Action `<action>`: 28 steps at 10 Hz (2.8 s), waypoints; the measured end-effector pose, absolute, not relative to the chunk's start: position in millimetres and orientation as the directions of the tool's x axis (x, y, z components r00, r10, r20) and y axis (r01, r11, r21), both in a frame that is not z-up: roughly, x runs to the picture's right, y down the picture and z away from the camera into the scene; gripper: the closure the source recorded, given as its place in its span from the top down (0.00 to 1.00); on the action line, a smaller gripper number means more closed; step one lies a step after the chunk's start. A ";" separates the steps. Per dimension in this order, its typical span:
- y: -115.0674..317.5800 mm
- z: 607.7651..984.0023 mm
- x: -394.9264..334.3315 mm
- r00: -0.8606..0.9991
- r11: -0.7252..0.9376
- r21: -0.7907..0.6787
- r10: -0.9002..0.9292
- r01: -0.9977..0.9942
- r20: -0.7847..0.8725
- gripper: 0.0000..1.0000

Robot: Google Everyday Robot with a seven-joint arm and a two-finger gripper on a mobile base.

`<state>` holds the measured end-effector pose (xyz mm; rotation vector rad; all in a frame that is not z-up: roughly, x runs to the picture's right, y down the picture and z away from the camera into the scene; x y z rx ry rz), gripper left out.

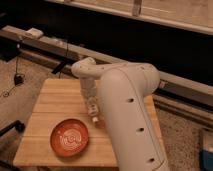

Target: Place the bottle in the ceramic bowl

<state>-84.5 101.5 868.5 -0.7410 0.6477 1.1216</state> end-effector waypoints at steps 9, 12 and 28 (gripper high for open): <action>119.4 758.1 -201.4 0.490 0.297 -0.391 0.497 -0.871 -0.716 0.03; 144.8 746.7 -215.0 0.478 0.217 -0.430 0.500 -0.877 -0.722 0.31; 171.5 730.6 -227.4 0.525 0.185 -0.500 0.454 -0.846 -0.720 0.80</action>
